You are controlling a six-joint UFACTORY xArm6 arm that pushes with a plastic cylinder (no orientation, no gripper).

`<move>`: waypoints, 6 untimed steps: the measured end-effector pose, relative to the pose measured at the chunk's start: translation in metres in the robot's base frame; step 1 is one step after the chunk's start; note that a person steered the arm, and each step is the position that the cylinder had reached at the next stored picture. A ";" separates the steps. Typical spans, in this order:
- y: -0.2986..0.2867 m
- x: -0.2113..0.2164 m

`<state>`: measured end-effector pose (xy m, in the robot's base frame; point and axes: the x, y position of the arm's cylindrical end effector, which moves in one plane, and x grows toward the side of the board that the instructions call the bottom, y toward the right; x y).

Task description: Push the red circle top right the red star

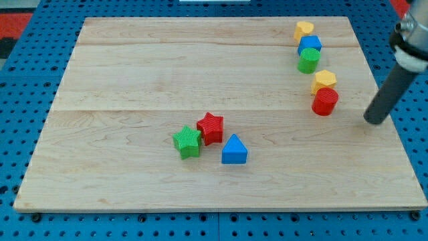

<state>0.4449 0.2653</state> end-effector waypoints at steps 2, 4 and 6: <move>-0.127 0.004; -0.188 0.002; -0.281 0.013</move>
